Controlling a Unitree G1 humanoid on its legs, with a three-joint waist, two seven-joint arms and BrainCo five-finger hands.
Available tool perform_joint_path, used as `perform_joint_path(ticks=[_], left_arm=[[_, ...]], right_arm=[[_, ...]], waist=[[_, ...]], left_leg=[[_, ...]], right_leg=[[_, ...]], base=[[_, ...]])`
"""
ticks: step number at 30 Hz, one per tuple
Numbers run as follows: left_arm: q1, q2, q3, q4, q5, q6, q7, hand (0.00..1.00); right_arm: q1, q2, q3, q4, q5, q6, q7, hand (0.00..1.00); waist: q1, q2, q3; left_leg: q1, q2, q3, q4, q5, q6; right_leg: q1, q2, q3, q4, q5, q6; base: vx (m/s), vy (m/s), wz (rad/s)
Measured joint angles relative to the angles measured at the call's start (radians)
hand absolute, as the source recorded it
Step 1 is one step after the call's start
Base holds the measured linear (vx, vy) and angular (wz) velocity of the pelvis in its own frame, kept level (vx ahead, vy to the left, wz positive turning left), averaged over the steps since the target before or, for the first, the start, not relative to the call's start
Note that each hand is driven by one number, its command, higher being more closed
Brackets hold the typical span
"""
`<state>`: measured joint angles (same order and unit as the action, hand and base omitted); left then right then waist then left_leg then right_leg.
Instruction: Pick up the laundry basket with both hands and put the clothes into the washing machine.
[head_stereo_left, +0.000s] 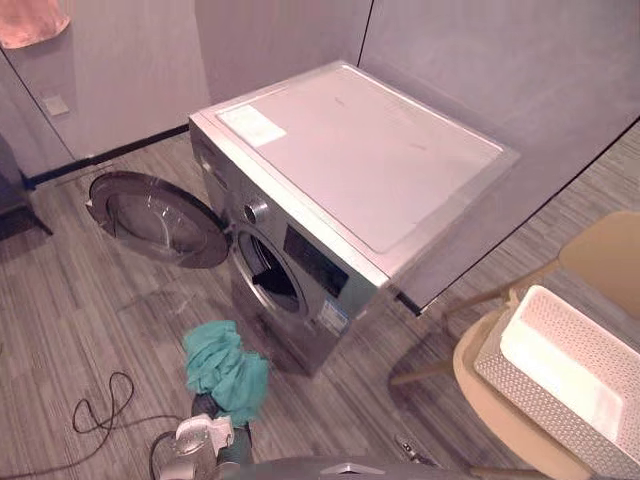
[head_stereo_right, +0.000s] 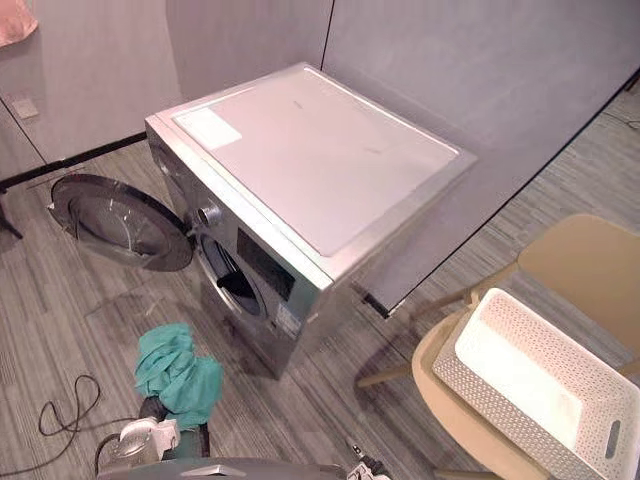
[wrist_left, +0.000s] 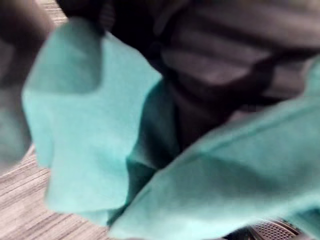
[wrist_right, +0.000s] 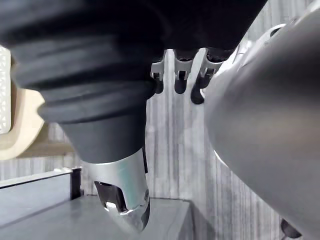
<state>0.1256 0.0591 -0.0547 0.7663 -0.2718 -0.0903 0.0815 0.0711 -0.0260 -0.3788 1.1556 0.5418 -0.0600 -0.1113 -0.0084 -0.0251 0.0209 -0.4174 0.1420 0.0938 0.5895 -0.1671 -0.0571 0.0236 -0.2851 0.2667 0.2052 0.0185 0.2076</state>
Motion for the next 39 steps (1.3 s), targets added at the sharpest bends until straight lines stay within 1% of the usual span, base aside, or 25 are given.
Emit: perform_joint_path(ticks=[1, 3, 4, 5, 6, 7, 8, 9, 11, 13, 14, 15, 17, 19, 20, 21, 22, 24, 26, 29, 32, 36, 37, 38, 39], left_arm=[[-0.003, -0.001, -0.011, 0.000, -0.001, 0.000, -0.001, 1.00], [-0.005, 0.000, -0.045, -0.020, -0.001, 0.000, -0.007, 1.00], [-0.005, 0.002, -0.049, -0.030, -0.001, 0.000, -0.011, 1.00], [-0.004, 0.008, -0.062, -0.049, -0.001, 0.000, -0.017, 1.00], [-0.004, 0.018, -0.066, -0.061, 0.000, -0.007, -0.022, 1.00], [-0.005, 0.026, -0.062, -0.061, 0.000, -0.009, -0.021, 1.00], [-0.007, 0.052, -0.054, -0.054, 0.000, -0.010, -0.019, 1.00], [-0.006, 0.059, -0.052, -0.045, 0.000, -0.011, -0.019, 1.00], [-0.006, 0.062, -0.046, -0.009, 0.001, -0.010, -0.020, 1.00], [-0.006, 0.058, -0.045, 0.006, 0.003, -0.006, -0.022, 1.00], [-0.011, 0.058, -0.047, 0.007, 0.003, -0.006, -0.023, 1.00], [-0.020, 0.058, -0.047, 0.012, 0.004, -0.006, -0.023, 1.00], [-0.062, -0.011, -0.060, 0.038, 0.016, 0.005, -0.024, 1.00], [-0.079, -0.052, -0.060, 0.037, 0.021, 0.005, -0.023, 1.00], [-0.068, -0.066, -0.059, 0.010, 0.021, 0.006, -0.023, 1.00], [-0.064, -0.071, -0.056, -0.011, 0.021, 0.006, -0.023, 1.00], [-0.052, -0.082, -0.046, -0.044, 0.020, 0.005, -0.024, 1.00], [0.000, -0.101, -0.035, -0.097, 0.021, 0.005, -0.026, 1.00], [0.023, -0.100, -0.034, -0.114, 0.021, 0.005, -0.029, 1.00], [0.034, -0.094, -0.016, -0.116, 0.020, 0.006, -0.026, 1.00], [0.025, -0.092, 0.012, -0.075, 0.019, 0.007, -0.019, 1.00], [0.004, -0.079, -0.006, -0.046, 0.020, 0.008, -0.017, 1.00], [0.006, -0.071, -0.025, -0.045, 0.020, 0.008, -0.015, 1.00], [0.003, -0.055, -0.033, -0.031, 0.021, 0.009, -0.011, 1.00], [-0.010, -0.038, -0.041, -0.024, 0.021, 0.009, -0.005, 1.00]], right_arm=[[-0.003, -0.002, -0.005, -0.001, 0.000, 0.002, 0.000, 0.00], [-0.017, -0.022, -0.019, -0.003, -0.002, 0.014, 0.004, 0.00], [-0.021, -0.028, -0.019, -0.005, -0.007, 0.019, 0.004, 0.00], [-0.023, -0.034, -0.015, -0.017, -0.029, 0.019, 0.002, 0.00], [-0.024, -0.044, 0.009, -0.046, -0.039, 0.020, 0.003, 0.00], [-0.024, -0.046, 0.026, -0.055, -0.039, 0.019, 0.003, 0.00], [-0.029, -0.043, 0.068, -0.085, -0.038, 0.018, 0.003, 0.00], [-0.035, -0.041, 0.086, -0.090, -0.038, 0.017, 0.003, 0.00], [-0.045, -0.019, 0.137, -0.125, -0.027, 0.010, 0.020, 0.00], [-0.066, 0.008, 0.174, -0.144, 0.006, -0.006, 0.042, 0.00], [-0.073, 0.031, 0.182, -0.158, 0.019, -0.007, 0.044, 0.00], [-0.070, 0.037, 0.181, -0.158, 0.023, -0.009, 0.044, 0.00], [-0.071, 0.013, 0.164, -0.164, 0.035, -0.019, 0.039, 0.00], [-0.064, -0.004, 0.132, -0.155, 0.044, -0.021, 0.037, 0.00], [-0.041, -0.002, 0.125, -0.163, 0.044, -0.022, 0.036, 0.00], [-0.036, -0.002, 0.129, -0.168, 0.042, -0.022, 0.035, 0.00], [-0.025, -0.003, 0.141, -0.188, 0.041, -0.022, 0.034, 0.00], [-0.007, -0.008, 0.157, -0.233, 0.040, -0.023, 0.033, 0.00], [-0.012, -0.011, 0.184, -0.243, 0.037, -0.022, 0.033, 0.00], [-0.039, -0.011, 0.201, -0.224, 0.001, -0.013, 0.033, 0.00], [-0.057, -0.031, 0.201, -0.190, 0.001, -0.004, 0.030, 0.00], [-0.055, -0.039, 0.211, -0.178, 0.001, -0.003, 0.014, 0.00], [-0.053, -0.046, 0.212, -0.174, 0.001, -0.004, 0.015, 0.00], [-0.057, -0.042, 0.208, -0.152, 0.001, -0.001, 0.017, 0.00], [-0.059, -0.024, 0.207, -0.144, 0.001, -0.001, 0.019, 0.00]], waist=[[0.000, -0.004, -0.008], [-0.003, 0.032, -0.024], [-0.002, 0.038, -0.026], [-0.002, 0.051, -0.024], [-0.005, 0.060, -0.022], [-0.009, 0.065, -0.019], [-0.014, 0.066, -0.012], [-0.017, 0.065, -0.012], [-0.021, 0.060, -0.008], [-0.031, 0.039, -0.001], [-0.042, 0.001, 0.001], [-0.050, -0.023, 0.005], [-0.073, 0.026, 0.031], [-0.073, 0.046, 0.060], [-0.058, 0.044, 0.061], [-0.052, 0.044, 0.062], [-0.047, 0.047, 0.070], [-0.025, 0.067, 0.069], [-0.013, 0.078, 0.069], [0.002, 0.072, 0.069], [-0.008, 0.064, 0.069], [-0.009, 0.062, 0.070], [-0.007, 0.080, 0.057], [-0.019, 0.051, 0.059], [-0.025, 0.018, 0.064]], left_leg=[[0.006, -0.009, 0.007, -0.011, 0.001, 0.002], [0.028, -0.038, 0.038, -0.072, 0.002, 0.006], [0.041, -0.047, 0.048, -0.094, 0.003, 0.012], [0.076, -0.060, 0.073, -0.142, 0.014, 0.032], [0.113, -0.058, 0.110, -0.187, 0.017, 0.051], [0.130, -0.054, 0.132, -0.206, 0.019, 0.073], [0.194, -0.054, 0.166, -0.277, 0.032, 0.099], [0.223, -0.050, 0.178, -0.306, 0.039, 0.110], [0.309, -0.040, 0.238, -0.399, 0.053, 0.117], [0.374, -0.055, 0.308, -0.474, 0.054, 0.115], [0.394, -0.096, 0.327, -0.500, 0.063, 0.099], [0.402, -0.126, 0.321, -0.506, 0.059, 0.090], [0.410, -0.123, 0.263, -0.507, 0.062, 0.067], [0.446, -0.106, 0.266, -0.483, 0.045, 0.041], [0.434, -0.073, 0.266, -0.349, -0.001, -0.004], [0.412, -0.052, 0.263, -0.254, -0.022, -0.023], [0.338, 0.000, 0.250, -0.016, -0.034, -0.034], [0.201, 0.068, 0.190, 0.348, 0.030, 0.006], [0.165, 0.079, 0.177, 0.408, 0.019, 0.019], [0.099, 0.084, 0.134, 0.289, -0.009, 0.030], [0.092, 0.097, -0.090, -0.047, 0.002, 0.022], [0.093, 0.098, -0.276, -0.167, 0.057, 0.025], [0.113, 0.094, -0.306, -0.165, 0.071, -0.050], [0.121, 0.051, -0.286, -0.118, -0.040, -0.177], [0.109, 0.013, -0.263, -0.070, -0.083, -0.162]], right_leg=[[-0.014, -0.006, 0.003, 0.006, 0.037, 0.000], [-0.083, -0.026, 0.001, 0.037, 0.195, -0.047], [-0.100, -0.032, -0.002, 0.050, 0.235, -0.070], [-0.134, -0.041, -0.021, 0.079, 0.307, -0.128], [-0.172, -0.043, -0.058, 0.145, 0.322, -0.187], [-0.191, -0.037, -0.083, 0.196, 0.271, -0.195], [-0.237, 0.006, -0.139, 0.296, 0.094, -0.187], [-0.245, 0.044, -0.147, 0.312, 0.026, -0.180], [-0.277, 0.189, -0.173, 0.318, -0.136, -0.171], [-0.301, 0.284, -0.243, 0.234, -0.165, -0.157], [-0.294, 0.299, -0.298, 0.102, -0.099, -0.163], [-0.280, 0.287, -0.328, 0.059, -0.085, -0.247], [-0.245, 0.301, -0.330, 0.012, -0.066, -0.236], [-0.190, 0.311, -0.330, -0.011, -0.067, -0.235], [-0.145, 0.319, -0.320, -0.019, -0.082, -0.241], [-0.127, 0.322, -0.316, -0.021, -0.099, -0.243], [-0.094, 0.328, -0.314, -0.013, -0.134, -0.258], [-0.050, 0.342, -0.272, 0.023, -0.177, -0.266], [-0.045, 0.339, -0.234, 0.039, -0.195, -0.265], [-0.080, 0.292, -0.137, 0.065, -0.215, -0.236], [-0.150, 0.220, -0.018, 0.157, -0.272, -0.137], [-0.158, 0.134, 0.067, 0.179, -0.319, -0.037], [-0.149, 0.108, 0.095, 0.168, -0.334, 0.011], [-0.130, 0.051, 0.115, 0.142, -0.315, 0.055], [-0.121, 0.005, 0.123, 0.117, -0.275, 0.063]], base=[[0.22, 0.260, -0.34], [0.18, 0.268, -0.31], [0.17, 0.296, -0.33], [0.16, 0.286, -0.39], [0.15, 0.265, -0.37], [0.08, 0.210, -0.50], [0.03, 0.139, -0.47], [0.02, 0.102, -0.67], [0.03, 0.007, -0.80], [0.06, -0.071, -0.92], [0.09, -0.095, -0.73], [0.15, -0.085, -0.42], [0.13, -0.044, -0.10], [0.14, -0.039, -0.08], [0.16, -0.064, -0.20], [0.12, -0.062, -0.19], [0.06, -0.011, -0.13], [0.10, 0.078, -0.49], [0.12, 0.135, -0.73], [0.21, 0.246, -0.82], [0.28, 0.375, -0.85], [0.33, 0.623, -0.66], [0.24, 0.705, -0.64], [0.20, 0.717, -0.49], [0.13, 0.817, -0.41]])
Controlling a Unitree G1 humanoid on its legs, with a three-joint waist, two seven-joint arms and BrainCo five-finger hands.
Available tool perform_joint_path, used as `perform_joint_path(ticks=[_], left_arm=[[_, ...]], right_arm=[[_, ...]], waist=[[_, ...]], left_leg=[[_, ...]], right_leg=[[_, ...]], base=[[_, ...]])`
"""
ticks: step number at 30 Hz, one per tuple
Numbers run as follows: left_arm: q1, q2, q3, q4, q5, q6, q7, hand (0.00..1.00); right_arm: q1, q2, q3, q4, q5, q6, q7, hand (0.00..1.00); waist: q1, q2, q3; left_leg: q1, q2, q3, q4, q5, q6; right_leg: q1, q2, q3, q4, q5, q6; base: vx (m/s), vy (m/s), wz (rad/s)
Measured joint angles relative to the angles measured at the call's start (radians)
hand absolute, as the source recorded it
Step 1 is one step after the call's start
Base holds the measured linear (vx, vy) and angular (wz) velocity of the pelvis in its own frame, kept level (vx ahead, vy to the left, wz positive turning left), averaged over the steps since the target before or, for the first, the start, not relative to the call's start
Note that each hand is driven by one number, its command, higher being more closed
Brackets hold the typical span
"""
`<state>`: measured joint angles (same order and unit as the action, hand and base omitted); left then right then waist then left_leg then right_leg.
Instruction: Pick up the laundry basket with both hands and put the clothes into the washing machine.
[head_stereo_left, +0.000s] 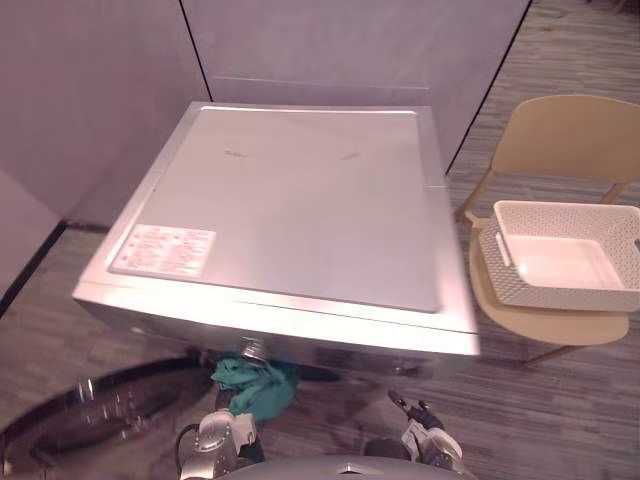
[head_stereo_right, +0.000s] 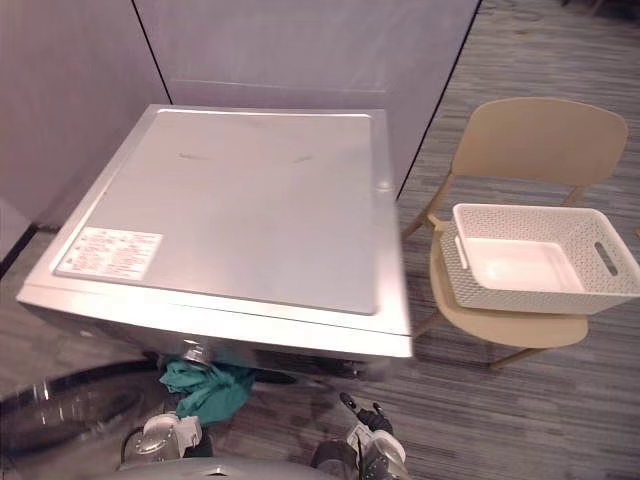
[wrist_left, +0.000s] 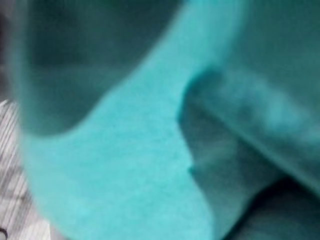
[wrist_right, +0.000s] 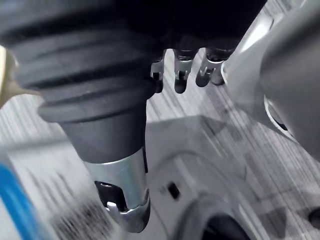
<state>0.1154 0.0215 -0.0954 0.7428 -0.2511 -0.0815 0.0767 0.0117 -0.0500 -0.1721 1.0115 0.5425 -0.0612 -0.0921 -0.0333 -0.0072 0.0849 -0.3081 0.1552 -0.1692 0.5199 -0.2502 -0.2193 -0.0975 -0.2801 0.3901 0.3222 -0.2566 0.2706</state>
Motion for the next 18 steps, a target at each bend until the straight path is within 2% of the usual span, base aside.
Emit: perform_joint_path(ticks=[1, 3, 4, 5, 6, 7, 8, 9, 10, 11, 12, 13, 14, 15, 18], left_arm=[[-0.005, 0.032, -0.005, 0.014, 0.000, 0.000, 0.004, 1.00], [-0.007, 0.051, -0.012, 0.028, 0.000, 0.000, 0.005, 1.00], [-0.008, 0.067, -0.043, 0.027, 0.003, 0.001, -0.007, 1.00], [-0.020, 0.064, -0.092, 0.027, 0.005, 0.002, -0.013, 1.00], [-0.030, 0.056, -0.113, 0.028, 0.005, 0.002, -0.020, 1.00], [-0.037, 0.051, -0.129, 0.027, 0.005, 0.001, -0.021, 1.00], [-0.047, 0.052, -0.147, 0.022, 0.004, -0.005, -0.027, 1.00], [-0.059, 0.046, -0.146, 0.022, 0.003, -0.006, -0.027, 1.00], [-0.063, 0.045, -0.147, 0.021, 0.004, -0.007, -0.028, 1.00], [-0.062, 0.042, -0.146, 0.021, 0.004, -0.007, -0.029, 1.00], [-0.057, 0.045, -0.134, 0.021, 0.002, -0.004, -0.027, 1.00], [-0.055, 0.047, -0.129, 0.021, 0.000, -0.003, -0.025, 1.00], [-0.049, 0.047, -0.111, 0.022, -0.002, 0.000, -0.024, 1.00], [-0.045, 0.047, -0.095, 0.023, -0.002, 0.001, -0.022, 1.00], [-0.040, 0.048, -0.057, 0.024, -0.002, -0.001, -0.014, 1.00]], right_arm=[[-0.008, 0.015, -0.002, 0.025, 0.000, 0.001, 0.004, 0.00], [-0.009, 0.021, -0.016, 0.028, 0.000, 0.004, 0.005, 0.00], [-0.009, 0.027, -0.033, 0.028, 0.001, 0.004, 0.005, 0.00], [-0.010, 0.030, -0.049, 0.026, 0.005, -0.002, 0.005, 0.00], [-0.013, 0.028, -0.051, 0.023, 0.012, -0.004, 0.005, 0.00], [-0.017, 0.025, -0.053, 0.022, 0.014, -0.004, 0.005, 0.00], [-0.032, 0.029, -0.057, 0.021, 0.026, -0.012, 0.005, 0.00], [-0.040, 0.027, -0.057, 0.021, 0.048, -0.013, 0.008, 0.00], [-0.042, 0.027, -0.052, 0.020, 0.049, -0.014, 0.010, 0.00], [-0.046, 0.025, -0.034, 0.023, 0.049, -0.013, 0.016, 0.00], [-0.046, 0.030, -0.016, 0.021, 0.047, -0.013, 0.017, 0.00], [-0.044, 0.030, -0.003, 0.017, 0.046, -0.012, 0.018, 0.00], [-0.041, 0.029, 0.012, 0.006, 0.046, -0.001, 0.019, 0.00], [-0.027, 0.027, 0.025, -0.019, 0.045, -0.001, 0.020, 0.00], [-0.013, 0.021, 0.044, -0.048, 0.039, 0.001, 0.022, 0.00]], waist=[[0.004, -0.011, -0.007], [0.003, -0.008, -0.011], [-0.003, -0.009, -0.018], [-0.008, -0.005, -0.031], [-0.007, -0.004, -0.044], [-0.008, 0.002, -0.049], [-0.005, 0.007, -0.047], [-0.007, 0.016, -0.047], [-0.003, 0.019, -0.045], [0.004, 0.023, -0.044], [0.006, 0.027, -0.041], [0.003, 0.029, -0.040], [0.014, 0.030, -0.037], [0.024, 0.030, -0.037], [0.025, 0.042, -0.040]], left_leg=[[-0.012, -0.023, 0.036, 0.056, -0.039, 0.034], [-0.016, -0.031, 0.052, 0.074, -0.057, 0.062], [-0.030, -0.042, 0.062, 0.074, -0.061, 0.080], [-0.066, -0.068, 0.085, 0.068, -0.063, 0.129], [-0.092, -0.080, 0.102, 0.053, -0.053, 0.147], [-0.101, -0.086, 0.112, 0.047, -0.044, 0.163], [-0.122, -0.082, 0.129, 0.036, -0.025, 0.192], [-0.141, -0.069, 0.152, 0.031, -0.002, 0.199], [-0.143, -0.063, 0.162, 0.029, 0.003, 0.203], [-0.132, -0.057, 0.187, 0.012, 0.014, 0.212], [-0.109, -0.046, 0.202, -0.020, 0.032, 0.212], [-0.096, -0.043, 0.206, -0.038, 0.041, 0.210], [-0.066, -0.041, 0.226, -0.067, 0.055, 0.202], [-0.042, -0.038, 0.238, -0.092, 0.065, 0.193], [0.010, -0.029, 0.253, -0.215, 0.113, 0.166]], right_leg=[[0.011, -0.032, 0.014, -0.056, 0.125, 0.010], [0.017, -0.040, 0.010, -0.102, 0.240, 0.012], [0.012, -0.050, 0.009, -0.133, 0.328, 0.012], [-0.027, -0.069, 0.011, -0.182, 0.487, -0.005], [-0.069, -0.082, 0.007, -0.211, 0.584, -0.039], [-0.091, -0.084, 0.001, -0.230, 0.638, -0.104], [-0.145, -0.075, -0.048, -0.230, 0.701, -0.180], [-0.182, -0.037, -0.116, -0.154, 0.611, -0.182], [-0.190, -0.010, -0.161, -0.115, 0.559, -0.217], [-0.194, 0.024, -0.258, -0.055, 0.462, -0.242], [-0.189, 0.069, -0.307, 0.024, 0.349, -0.207], [-0.178, 0.090, -0.322, 0.057, 0.298, -0.201], [-0.167, 0.114, -0.344, 0.083, 0.258, -0.206], [-0.156, 0.114, -0.348, 0.066, 0.265, -0.198], [-0.134, 0.113, -0.376, -0.009, 0.256, -0.188]], base=[[0.07, 0.656, -0.38], [0.02, 0.483, -0.30], [-0.07, 0.508, -0.21], [-0.11, 0.547, -0.26], [-0.09, 0.436, -0.28], [-0.07, 0.316, -0.48], [-0.05, 0.219, -0.50], [-0.05, 0.248, -0.52], [-0.05, 0.139, -0.46], [-0.04, 0.110, -0.53], [-0.04, 0.070, -0.47], [-0.03, -0.007, -0.44], [-0.04, -0.020, -0.43], [-0.05, -0.026, -0.40], [-0.08, -0.127, -0.19]])
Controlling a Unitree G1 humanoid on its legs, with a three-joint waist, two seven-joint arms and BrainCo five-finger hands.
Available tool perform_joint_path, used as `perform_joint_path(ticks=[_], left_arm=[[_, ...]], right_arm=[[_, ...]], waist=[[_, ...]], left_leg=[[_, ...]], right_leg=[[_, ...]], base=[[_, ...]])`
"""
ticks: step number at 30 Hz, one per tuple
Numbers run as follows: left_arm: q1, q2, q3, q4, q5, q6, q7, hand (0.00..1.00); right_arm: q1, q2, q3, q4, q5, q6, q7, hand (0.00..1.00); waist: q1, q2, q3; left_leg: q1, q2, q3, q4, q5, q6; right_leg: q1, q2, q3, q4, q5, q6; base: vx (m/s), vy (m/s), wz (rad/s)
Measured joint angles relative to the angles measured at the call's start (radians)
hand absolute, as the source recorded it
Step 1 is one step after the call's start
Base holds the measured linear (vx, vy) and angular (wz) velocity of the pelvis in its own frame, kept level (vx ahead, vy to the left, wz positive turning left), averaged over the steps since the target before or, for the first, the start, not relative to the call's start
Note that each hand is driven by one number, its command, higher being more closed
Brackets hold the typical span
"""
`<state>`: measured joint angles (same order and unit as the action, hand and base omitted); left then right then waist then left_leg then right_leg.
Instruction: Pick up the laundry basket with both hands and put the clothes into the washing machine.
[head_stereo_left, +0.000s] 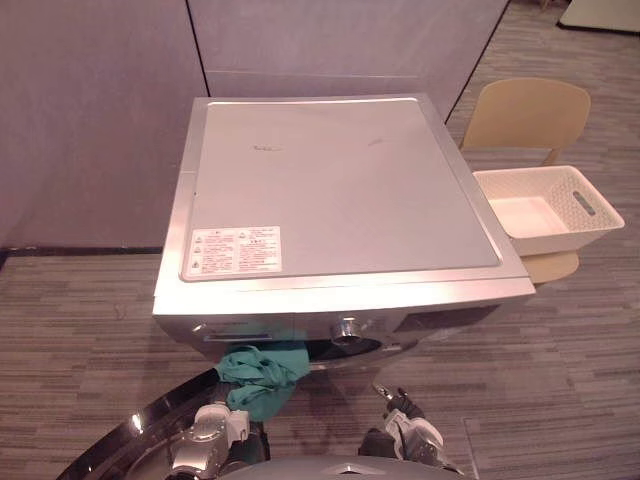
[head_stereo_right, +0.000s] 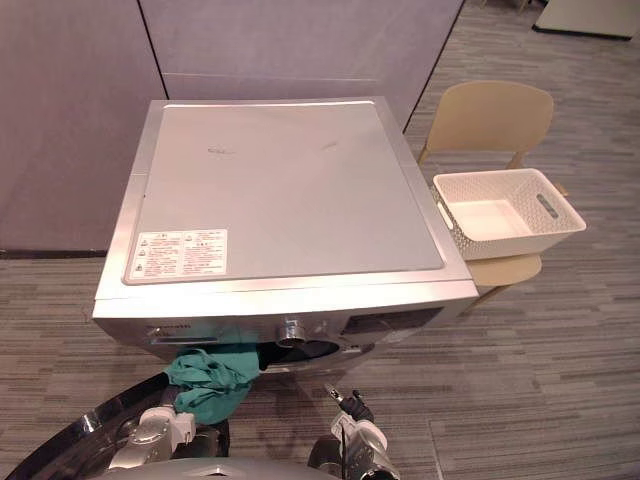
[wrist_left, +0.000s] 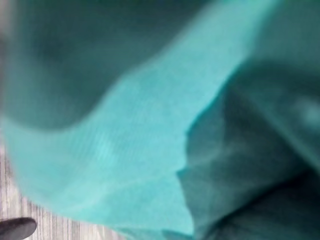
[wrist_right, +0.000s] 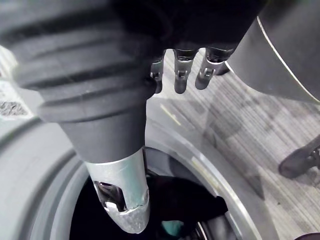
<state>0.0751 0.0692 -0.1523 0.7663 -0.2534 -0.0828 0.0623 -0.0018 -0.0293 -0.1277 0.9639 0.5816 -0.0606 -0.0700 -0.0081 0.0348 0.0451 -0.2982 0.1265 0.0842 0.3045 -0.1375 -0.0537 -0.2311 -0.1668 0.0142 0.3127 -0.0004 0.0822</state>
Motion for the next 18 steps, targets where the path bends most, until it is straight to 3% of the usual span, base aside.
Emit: perform_joint_path(ticks=[4, 8, 14, 18], left_arm=[[-0.016, 0.023, 0.018, 0.022, -0.008, 0.000, 0.022, 1.00], [-0.008, -0.020, 0.010, 0.071, -0.008, 0.001, 0.018, 1.00], [0.001, -0.010, 0.013, 0.076, -0.007, 0.002, 0.019, 1.00], [0.010, -0.010, 0.013, 0.068, -0.001, 0.004, 0.018, 1.00]], right_arm=[[0.015, 0.002, 0.007, -0.002, -0.002, 0.005, 0.002, 0.00], [0.047, -0.031, 0.013, -0.001, -0.039, 0.007, 0.002, 0.00], [0.079, -0.042, 0.046, -0.002, -0.040, 0.003, 0.003, 0.00], [0.074, -0.055, 0.046, -0.004, -0.085, 0.004, 0.003, 0.00]], waist=[[-0.001, -0.021, 0.002], [-0.002, -0.015, 0.002], [0.000, -0.037, 0.000], [0.000, -0.025, 0.010]], left_leg=[[0.030, -0.002, -0.003, -0.086, 0.080, -0.043], [0.148, 0.041, -0.012, -0.224, 0.168, -0.077], [0.154, 0.047, -0.021, -0.235, 0.194, -0.076], [0.156, 0.011, -0.020, -0.203, 0.188, -0.026]], right_leg=[[0.060, 0.001, -0.002, -0.135, -0.063, 0.055], [0.125, 0.049, -0.022, -0.153, -0.058, 0.049], [0.132, 0.059, -0.030, -0.151, -0.055, 0.038], [0.139, 0.022, -0.053, -0.090, -0.115, 0.022]], base=[[-0.06, -0.218, -0.05], [-0.03, -0.160, 0.01], [-0.05, -0.024, 0.06], [-0.08, 0.035, 0.25]])
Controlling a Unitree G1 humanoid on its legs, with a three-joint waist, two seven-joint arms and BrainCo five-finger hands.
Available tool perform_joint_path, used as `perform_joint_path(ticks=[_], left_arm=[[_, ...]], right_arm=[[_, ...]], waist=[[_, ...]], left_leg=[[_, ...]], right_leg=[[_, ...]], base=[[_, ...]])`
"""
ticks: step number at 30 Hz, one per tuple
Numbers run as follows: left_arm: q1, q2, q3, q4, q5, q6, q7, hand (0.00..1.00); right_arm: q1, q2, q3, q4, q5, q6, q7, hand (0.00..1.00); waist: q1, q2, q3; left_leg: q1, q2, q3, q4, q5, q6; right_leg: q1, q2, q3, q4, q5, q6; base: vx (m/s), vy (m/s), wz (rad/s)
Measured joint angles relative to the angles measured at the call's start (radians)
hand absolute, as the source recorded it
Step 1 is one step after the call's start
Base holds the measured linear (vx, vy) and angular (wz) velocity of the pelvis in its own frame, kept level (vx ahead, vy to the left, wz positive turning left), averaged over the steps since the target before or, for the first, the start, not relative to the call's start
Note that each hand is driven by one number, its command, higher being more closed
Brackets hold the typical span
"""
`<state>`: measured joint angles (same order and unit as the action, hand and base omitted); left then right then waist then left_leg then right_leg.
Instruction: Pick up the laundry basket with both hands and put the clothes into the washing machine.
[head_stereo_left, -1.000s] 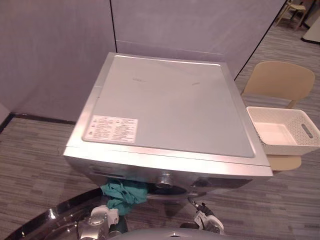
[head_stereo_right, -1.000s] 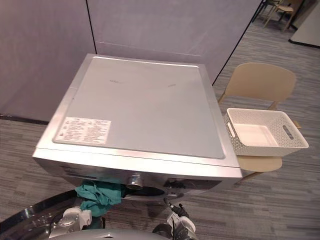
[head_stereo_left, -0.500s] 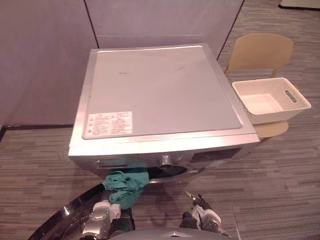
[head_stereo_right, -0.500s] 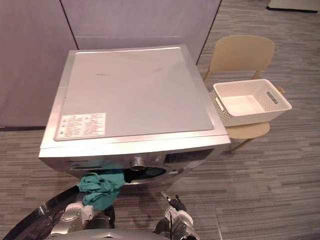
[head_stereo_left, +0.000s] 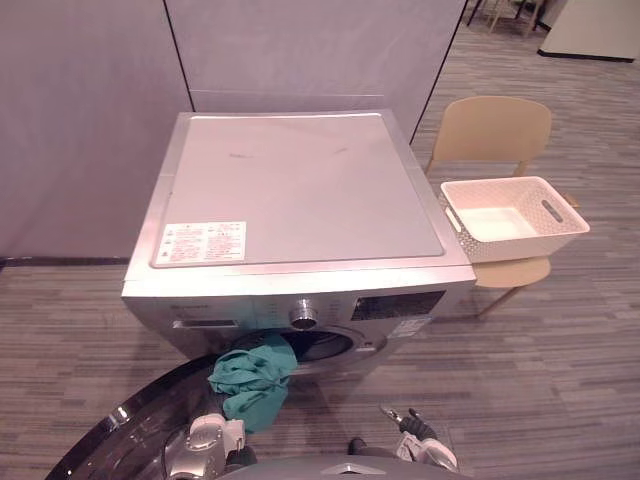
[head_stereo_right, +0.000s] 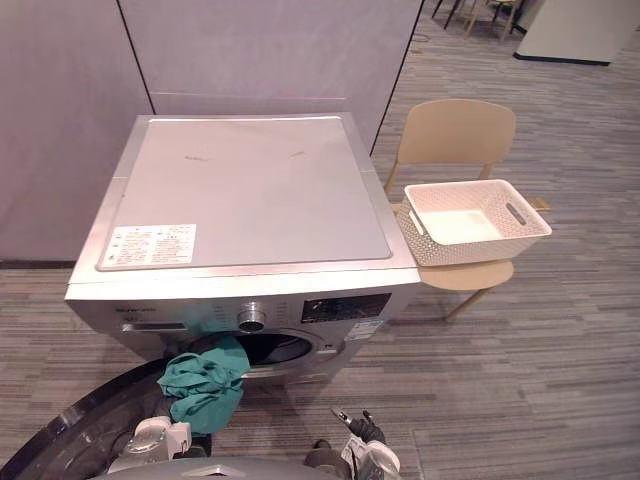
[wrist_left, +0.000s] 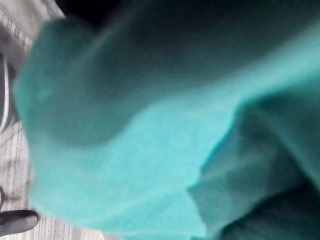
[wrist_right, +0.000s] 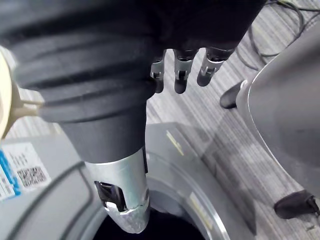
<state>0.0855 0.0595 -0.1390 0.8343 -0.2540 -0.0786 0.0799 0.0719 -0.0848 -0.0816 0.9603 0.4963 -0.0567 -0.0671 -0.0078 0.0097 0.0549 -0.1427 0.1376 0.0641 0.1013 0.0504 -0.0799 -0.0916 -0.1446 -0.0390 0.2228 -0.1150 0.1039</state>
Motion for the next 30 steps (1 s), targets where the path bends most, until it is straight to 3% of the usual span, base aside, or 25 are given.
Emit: perform_joint_path(ticks=[2, 3, 4, 5, 8, 13, 21, 24, 27, 30], left_arm=[[0.010, 0.000, 0.001, -0.002, 0.002, 0.000, -0.001, 1.00], [0.013, 0.000, 0.010, -0.004, 0.003, 0.002, -0.001, 1.00], [0.013, -0.005, 0.015, -0.006, 0.003, 0.004, -0.001, 1.00], [0.034, -0.017, 0.019, -0.015, 0.003, 0.007, -0.001, 1.00], [0.045, -0.008, 0.024, -0.051, 0.003, 0.012, 0.001, 1.00], [0.045, 0.011, 0.033, -0.055, 0.012, 0.013, 0.001, 1.00], [0.018, 0.007, 0.015, -0.013, 0.021, 0.013, -0.001, 1.00], [0.005, 0.007, -0.002, 0.003, 0.022, 0.013, -0.002, 1.00], [-0.035, -0.002, -0.023, -0.021, 0.021, 0.013, -0.008, 1.00], [-0.070, -0.010, -0.047, -0.109, 0.019, 0.012, -0.009, 1.00]], right_arm=[[-0.001, -0.002, 0.000, -0.002, -0.021, 0.001, 0.001, 0.00], [0.007, 0.009, -0.003, 0.001, -0.026, 0.001, 0.002, 0.00], [0.005, 0.006, -0.005, -0.001, -0.029, 0.001, 0.002, 0.00], [-0.001, -0.008, 0.001, -0.003, -0.030, 0.000, 0.002, 0.00], [-0.005, -0.005, 0.000, 0.000, -0.031, 0.004, 0.002, 0.00], [-0.016, 0.023, 0.000, 0.007, -0.030, 0.010, 0.000, 0.00], [-0.022, 0.026, -0.013, 0.049, -0.032, 0.010, -0.001, 0.00], [-0.027, 0.026, -0.019, 0.058, -0.033, 0.010, -0.001, 0.00], [-0.047, 0.027, -0.019, 0.020, -0.033, 0.010, -0.001, 0.00], [-0.064, 0.029, -0.011, -0.076, -0.032, 0.008, -0.002, 0.00]], waist=[[0.002, 0.002, 0.000], [-0.004, -0.024, 0.005], [-0.004, -0.021, 0.013], [0.002, 0.015, 0.003], [-0.003, 0.016, 0.000], [-0.002, -0.014, -0.007], [-0.007, -0.018, -0.014], [-0.011, -0.028, 0.004], [-0.007, -0.030, 0.066], [-0.002, -0.032, 0.141]], left_leg=[[0.051, -0.033, 0.004, -0.119, 0.005, 0.040], [0.050, -0.061, 0.018, -0.082, -0.014, 0.053], [0.026, -0.074, 0.019, 0.028, -0.034, 0.050], [0.032, -0.076, 0.021, 0.058, -0.107, 0.033], [0.040, -0.094, 0.013, 0.026, -0.097, 0.035], [0.068, -0.103, 0.010, -0.022, -0.072, 0.029], [0.092, -0.099, 0.011, -0.072, -0.065, 0.027], [0.092, -0.099, 0.018, -0.069, -0.066, 0.027], [-0.005, -0.076, 0.031, 0.057, -0.118, 0.026], [-0.187, -0.052, 0.050, 0.289, -0.210, 0.032]], right_leg=[[0.008, -0.021, 0.003, -0.014, -0.007, -0.008], [0.015, -0.051, 0.011, -0.034, -0.008, -0.012], [0.019, -0.059, 0.017, -0.032, -0.010, -0.014], [0.025, -0.047, 0.040, -0.038, -0.005, -0.003], [0.052, -0.045, 0.077, -0.094, 0.018, 0.010], [0.085, -0.043, 0.079, -0.162, 0.049, 0.004], [0.093, -0.034, 0.079, -0.183, 0.051, 0.000], [0.087, -0.033, 0.082, -0.171, 0.040, -0.030], [-0.016, -0.016, 0.087, -0.048, 0.024, -0.048], [-0.199, -0.011, 0.096, 0.151, -0.033, -0.004]], base=[[-0.09, 0.048, 0.28], [-0.03, 0.089, 0.30], [0.02, 0.068, 0.16], [0.02, 0.087, 0.04], [0.01, 0.061, 0.10], [0.07, 0.011, 0.01], [0.08, -0.029, -0.03], [0.02, -0.004, -0.03], [-0.08, -0.008, -0.15], [-0.16, 0.016, -0.27]])
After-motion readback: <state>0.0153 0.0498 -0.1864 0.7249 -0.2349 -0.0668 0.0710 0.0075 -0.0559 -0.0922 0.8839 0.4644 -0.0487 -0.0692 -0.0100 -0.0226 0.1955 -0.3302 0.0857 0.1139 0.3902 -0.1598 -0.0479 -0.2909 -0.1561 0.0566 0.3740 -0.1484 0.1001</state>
